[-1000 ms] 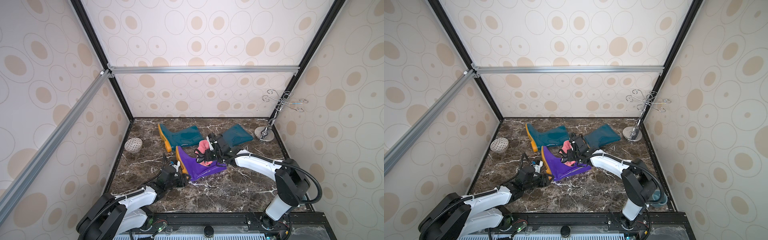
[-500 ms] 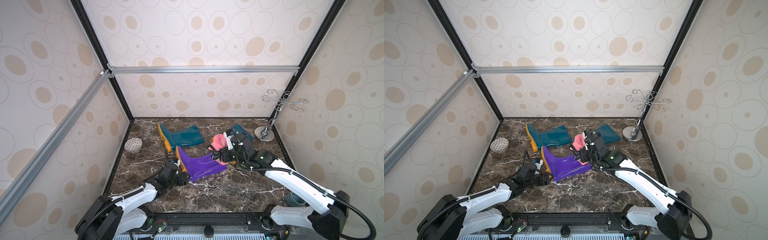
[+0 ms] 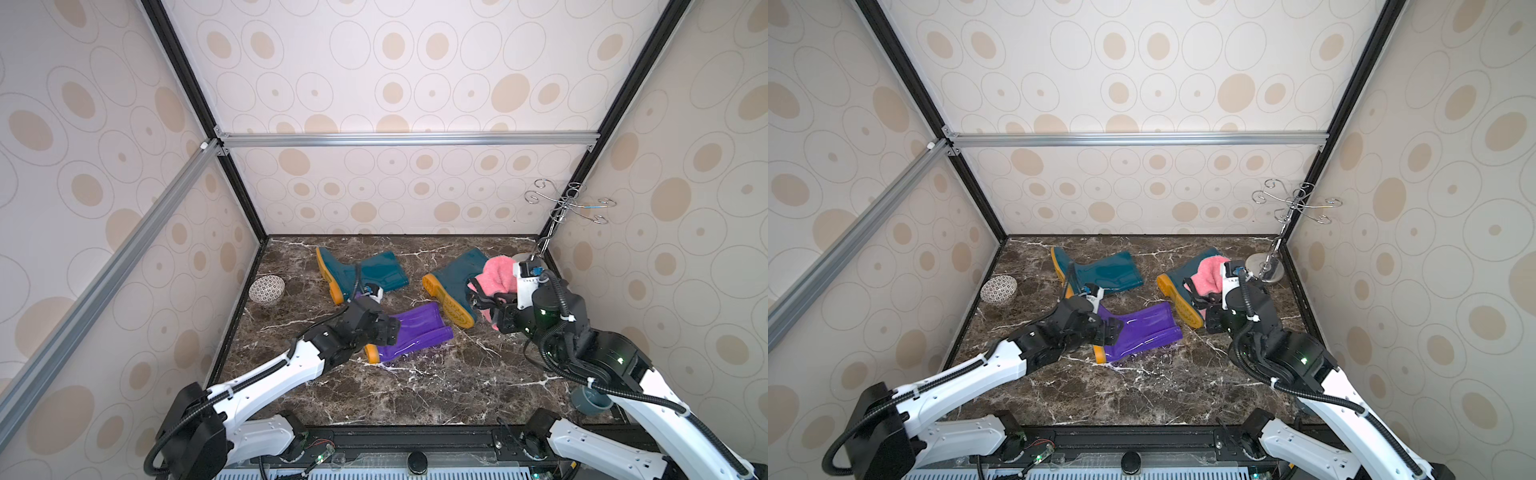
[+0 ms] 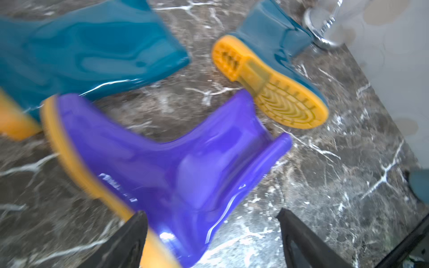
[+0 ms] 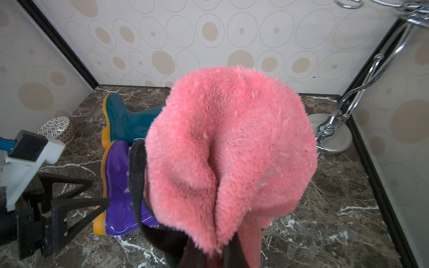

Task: Wipe the rubber boots with a cloth
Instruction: Wipe the dirt off the rubber boot, then pick up the rubber boot from the center of the board.

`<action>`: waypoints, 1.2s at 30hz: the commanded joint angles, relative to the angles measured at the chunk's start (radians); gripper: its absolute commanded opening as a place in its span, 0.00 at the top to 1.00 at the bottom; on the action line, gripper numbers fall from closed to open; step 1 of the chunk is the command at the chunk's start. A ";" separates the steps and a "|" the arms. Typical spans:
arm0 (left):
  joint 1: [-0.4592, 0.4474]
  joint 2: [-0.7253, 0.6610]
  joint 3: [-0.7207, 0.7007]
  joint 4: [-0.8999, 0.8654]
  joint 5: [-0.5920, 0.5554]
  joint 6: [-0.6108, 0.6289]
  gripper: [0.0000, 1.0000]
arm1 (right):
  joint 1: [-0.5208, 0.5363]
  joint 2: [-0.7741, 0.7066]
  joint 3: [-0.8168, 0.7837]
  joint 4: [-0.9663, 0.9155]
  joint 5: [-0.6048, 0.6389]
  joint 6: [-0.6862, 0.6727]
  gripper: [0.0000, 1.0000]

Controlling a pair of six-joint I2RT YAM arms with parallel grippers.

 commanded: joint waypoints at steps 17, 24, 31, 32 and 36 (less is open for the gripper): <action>-0.170 0.662 0.461 -0.116 -0.077 0.107 0.06 | 0.000 -0.161 0.096 -0.211 0.197 -0.029 1.00; -0.169 0.718 0.478 -0.089 -0.104 0.134 0.08 | 0.000 -0.171 0.070 -0.203 0.178 -0.031 1.00; -0.169 0.742 0.474 -0.089 -0.089 0.165 0.26 | 0.000 -0.180 0.050 -0.190 0.171 -0.033 1.00; -0.169 0.742 0.467 -0.085 -0.085 0.166 0.29 | 0.000 -0.185 0.046 -0.186 0.174 -0.036 1.00; -0.170 0.738 0.439 -0.074 -0.072 0.162 0.51 | 0.000 -0.192 0.042 -0.184 0.172 -0.038 1.00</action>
